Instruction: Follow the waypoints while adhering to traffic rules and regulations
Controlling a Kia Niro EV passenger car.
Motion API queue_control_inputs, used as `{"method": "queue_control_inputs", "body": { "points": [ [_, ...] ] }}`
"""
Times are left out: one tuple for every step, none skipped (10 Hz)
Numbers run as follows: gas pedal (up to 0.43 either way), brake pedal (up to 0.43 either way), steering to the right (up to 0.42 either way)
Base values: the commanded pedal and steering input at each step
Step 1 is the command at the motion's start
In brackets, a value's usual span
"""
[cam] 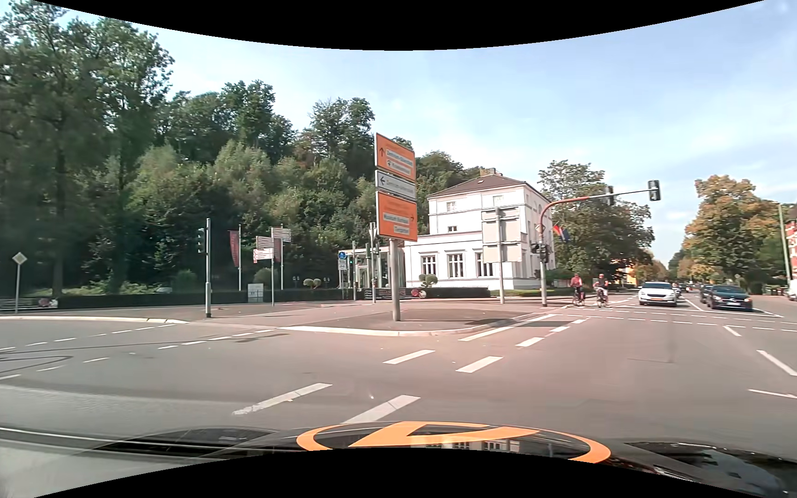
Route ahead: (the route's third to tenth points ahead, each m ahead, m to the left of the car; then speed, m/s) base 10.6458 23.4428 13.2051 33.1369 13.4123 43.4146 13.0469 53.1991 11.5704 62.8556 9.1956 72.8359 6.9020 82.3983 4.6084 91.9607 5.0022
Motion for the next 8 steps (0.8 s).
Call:
{"method": "queue_control_inputs", "body": {
  "points": [
    [0.098,0.000,-0.400],
    [0.130,0.000,-0.404],
    [0.130,0.000,-0.405],
    [0.150,0.000,-0.405],
    [0.157,0.000,-0.405],
    [0.157,0.000,-0.405],
    [0.157,0.000,-0.403],
    [0.157,0.000,-0.401]
  ]
}}
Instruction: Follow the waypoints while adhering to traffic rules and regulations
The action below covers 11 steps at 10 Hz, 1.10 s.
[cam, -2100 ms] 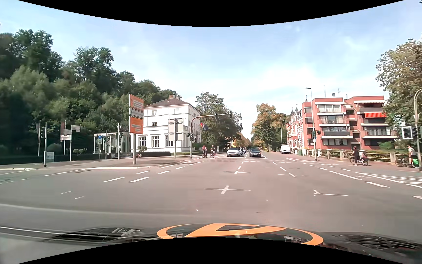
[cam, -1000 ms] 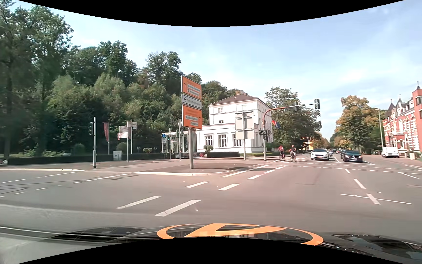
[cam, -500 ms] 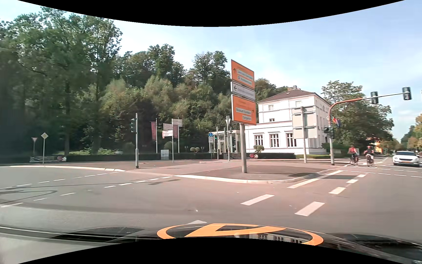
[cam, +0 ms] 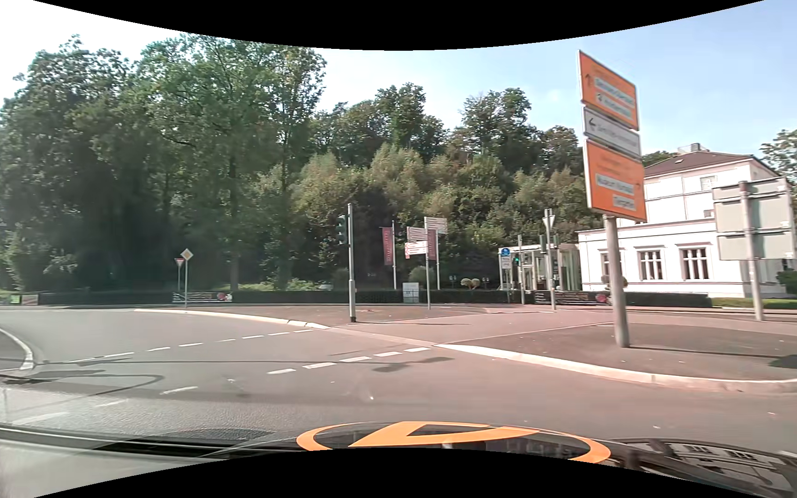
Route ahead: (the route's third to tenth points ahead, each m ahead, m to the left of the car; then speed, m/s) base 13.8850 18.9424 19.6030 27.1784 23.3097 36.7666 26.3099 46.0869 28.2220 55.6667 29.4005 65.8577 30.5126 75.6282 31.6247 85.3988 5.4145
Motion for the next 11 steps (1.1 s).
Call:
{"method": "queue_control_inputs", "body": {
  "points": [
    [0.157,0.000,-0.396],
    [0.157,0.000,-0.387],
    [0.157,0.000,-0.376],
    [0.157,0.000,-0.356],
    [0.157,0.000,-0.334],
    [0.157,0.000,-0.314],
    [0.157,0.000,-0.296],
    [0.157,0.000,-0.279],
    [0.157,0.000,-0.264],
    [0.157,0.000,-0.251],
    [0.157,0.000,-0.240]
  ]
}}
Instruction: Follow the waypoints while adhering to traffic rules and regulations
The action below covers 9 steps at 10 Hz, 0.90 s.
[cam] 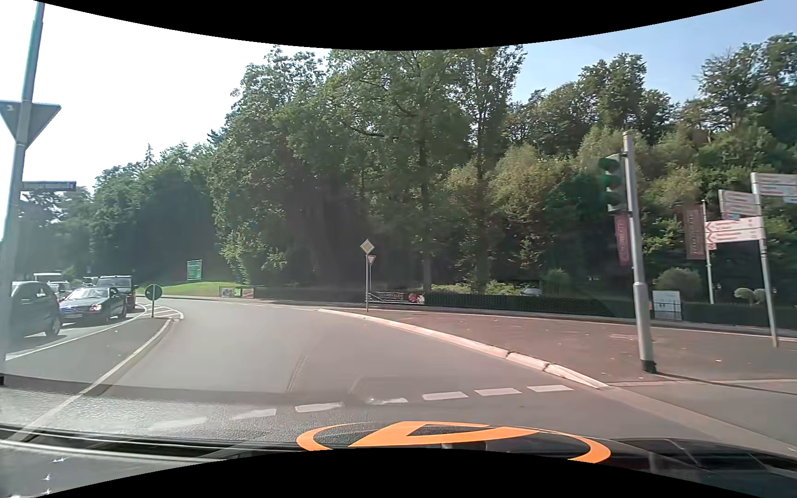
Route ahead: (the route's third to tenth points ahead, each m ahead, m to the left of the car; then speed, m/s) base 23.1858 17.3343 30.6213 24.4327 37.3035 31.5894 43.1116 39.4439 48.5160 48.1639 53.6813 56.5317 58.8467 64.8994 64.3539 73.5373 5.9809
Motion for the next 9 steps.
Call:
{"method": "queue_control_inputs", "body": {
  "points": [
    [0.157,0.000,-0.228],
    [0.157,0.000,-0.221],
    [0.157,0.000,-0.216],
    [0.157,0.000,-0.213],
    [0.169,0.000,-0.210],
    [0.169,0.000,-0.204],
    [0.169,0.000,-0.197],
    [0.169,0.000,-0.191],
    [0.169,0.000,-0.187]
  ]
}}
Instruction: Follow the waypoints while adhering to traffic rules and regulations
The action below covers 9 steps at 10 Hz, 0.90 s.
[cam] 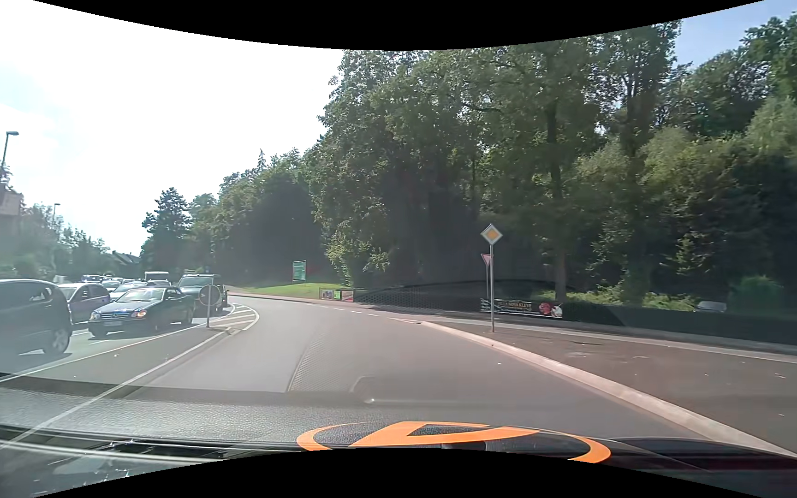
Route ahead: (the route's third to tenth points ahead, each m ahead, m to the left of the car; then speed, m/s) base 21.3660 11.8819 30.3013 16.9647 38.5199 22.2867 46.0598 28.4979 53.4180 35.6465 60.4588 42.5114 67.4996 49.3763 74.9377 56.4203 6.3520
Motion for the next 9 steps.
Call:
{"method": "queue_control_inputs", "body": {
  "points": [
    [0.169,0.000,-0.179],
    [0.169,0.000,-0.157],
    [0.169,0.000,-0.136],
    [0.169,0.000,-0.127],
    [0.169,0.000,-0.121],
    [0.169,0.000,-0.117],
    [0.169,0.000,-0.111],
    [0.169,0.000,-0.106],
    [0.169,0.000,-0.102]
  ]
}}
